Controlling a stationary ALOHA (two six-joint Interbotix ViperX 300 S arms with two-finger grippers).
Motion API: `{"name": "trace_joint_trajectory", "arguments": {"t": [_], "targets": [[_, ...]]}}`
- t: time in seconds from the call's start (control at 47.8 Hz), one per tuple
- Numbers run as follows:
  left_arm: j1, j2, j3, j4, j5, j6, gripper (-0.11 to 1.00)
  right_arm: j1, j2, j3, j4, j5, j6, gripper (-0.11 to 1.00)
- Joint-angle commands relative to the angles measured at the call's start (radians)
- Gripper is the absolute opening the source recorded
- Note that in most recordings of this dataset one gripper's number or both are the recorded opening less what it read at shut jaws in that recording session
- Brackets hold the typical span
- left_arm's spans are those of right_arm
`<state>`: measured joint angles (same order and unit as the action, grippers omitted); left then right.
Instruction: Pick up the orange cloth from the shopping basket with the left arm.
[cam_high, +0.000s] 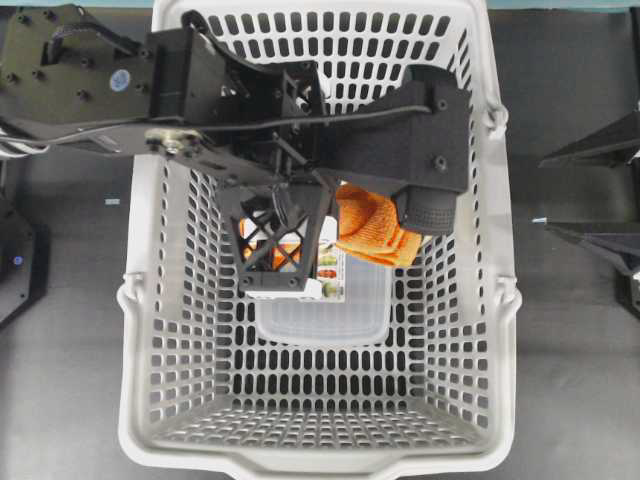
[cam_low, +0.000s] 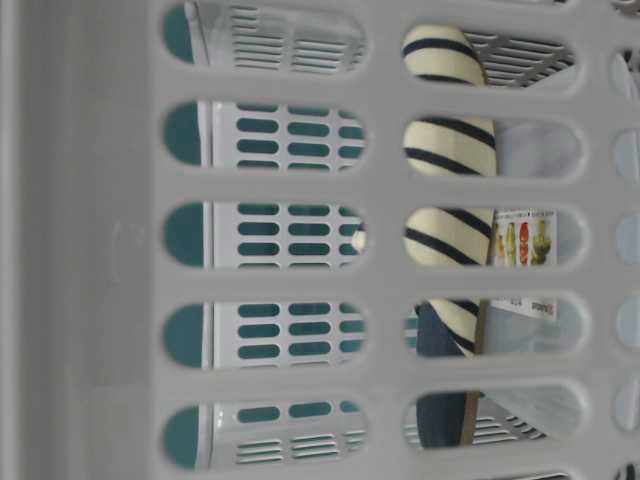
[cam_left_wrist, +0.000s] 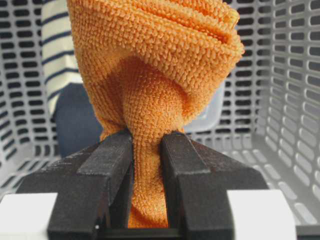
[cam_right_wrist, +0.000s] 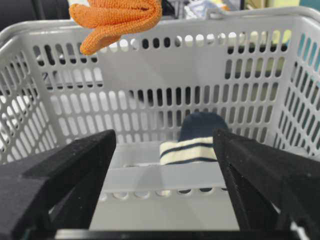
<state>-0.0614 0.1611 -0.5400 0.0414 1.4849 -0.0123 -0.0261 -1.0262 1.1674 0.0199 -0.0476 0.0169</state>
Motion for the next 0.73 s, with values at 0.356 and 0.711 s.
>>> {"name": "trace_joint_trajectory", "arguments": {"t": [0.356, 0.711], "targets": [[0.002, -0.006, -0.015, 0.003, 0.014, -0.002, 0.14, -0.002, 0.005, -0.003, 0.003, -0.005, 0.002, 0.75], [0.000, 0.002, -0.011, 0.003, 0.066, -0.002, 0.14, -0.002, -0.017, 0.000, 0.003, -0.002, 0.002, 0.75]]}}
